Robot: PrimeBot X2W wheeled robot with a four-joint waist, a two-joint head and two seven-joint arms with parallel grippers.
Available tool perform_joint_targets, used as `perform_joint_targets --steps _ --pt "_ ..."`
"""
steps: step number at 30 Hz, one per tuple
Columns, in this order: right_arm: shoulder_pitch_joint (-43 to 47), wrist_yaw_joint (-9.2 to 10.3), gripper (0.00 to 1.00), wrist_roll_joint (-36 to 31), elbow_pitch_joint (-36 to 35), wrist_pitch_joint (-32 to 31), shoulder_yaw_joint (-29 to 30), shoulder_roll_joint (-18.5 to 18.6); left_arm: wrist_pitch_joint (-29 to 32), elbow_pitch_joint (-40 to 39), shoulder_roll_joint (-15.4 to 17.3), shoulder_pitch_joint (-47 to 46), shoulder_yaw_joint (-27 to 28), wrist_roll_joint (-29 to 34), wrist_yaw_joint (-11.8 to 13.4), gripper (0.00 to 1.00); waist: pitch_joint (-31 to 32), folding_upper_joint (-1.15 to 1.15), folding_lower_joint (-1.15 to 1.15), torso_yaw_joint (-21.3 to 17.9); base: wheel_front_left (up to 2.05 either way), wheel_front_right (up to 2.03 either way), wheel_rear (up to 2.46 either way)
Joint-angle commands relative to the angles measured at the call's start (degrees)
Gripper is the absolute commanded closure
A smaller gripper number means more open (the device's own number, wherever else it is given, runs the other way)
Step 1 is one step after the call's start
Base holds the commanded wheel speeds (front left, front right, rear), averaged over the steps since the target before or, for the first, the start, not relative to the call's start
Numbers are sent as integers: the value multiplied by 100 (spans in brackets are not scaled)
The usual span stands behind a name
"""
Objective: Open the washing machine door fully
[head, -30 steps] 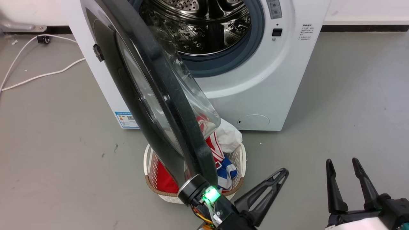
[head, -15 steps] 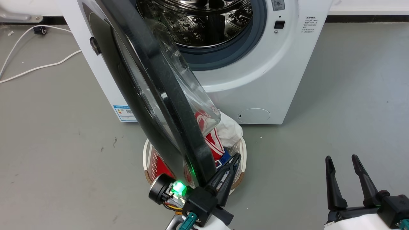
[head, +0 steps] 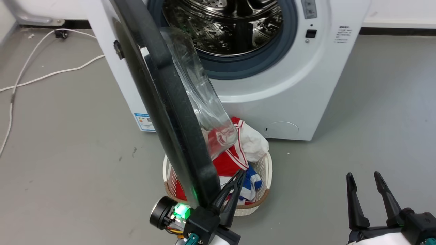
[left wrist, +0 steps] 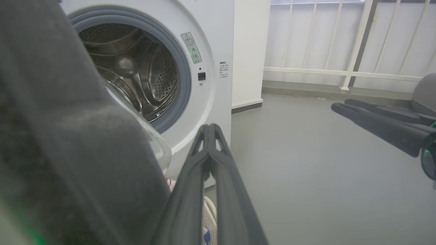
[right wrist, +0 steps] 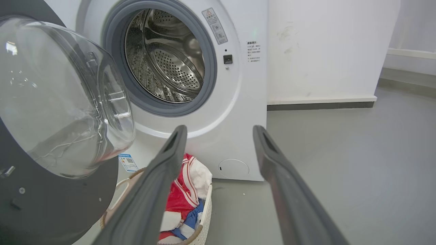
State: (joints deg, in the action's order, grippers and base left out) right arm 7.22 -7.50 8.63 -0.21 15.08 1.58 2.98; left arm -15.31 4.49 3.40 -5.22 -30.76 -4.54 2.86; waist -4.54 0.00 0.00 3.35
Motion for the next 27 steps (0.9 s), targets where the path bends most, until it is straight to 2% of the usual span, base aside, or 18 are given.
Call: perform_joint_targets --steps 1,11,22,23,27 --pt "30 1 0 47 1 12 -18 -20 28 37 196 35 295 18 131 100 44 0 0 127 0 0 0" --pt "119 1 0 33 22 12 -101 -20 30 -262 310 297 669 61 292 100 83 0 0 734 0 0 0" --pt "104 1 0 -25 24 12 -56 -19 22 -570 440 740 1097 -8 462 100 -45 0 0 1198 0 0 0" --pt "74 1 0 -42 29 12 -44 -19 23 -586 498 813 1352 -63 551 100 -94 0 0 1279 0 0 0" --pt "15 1 0 -59 21 11 -39 -18 23 -553 552 833 1701 -157 638 100 -170 0 0 1344 0 0 0"
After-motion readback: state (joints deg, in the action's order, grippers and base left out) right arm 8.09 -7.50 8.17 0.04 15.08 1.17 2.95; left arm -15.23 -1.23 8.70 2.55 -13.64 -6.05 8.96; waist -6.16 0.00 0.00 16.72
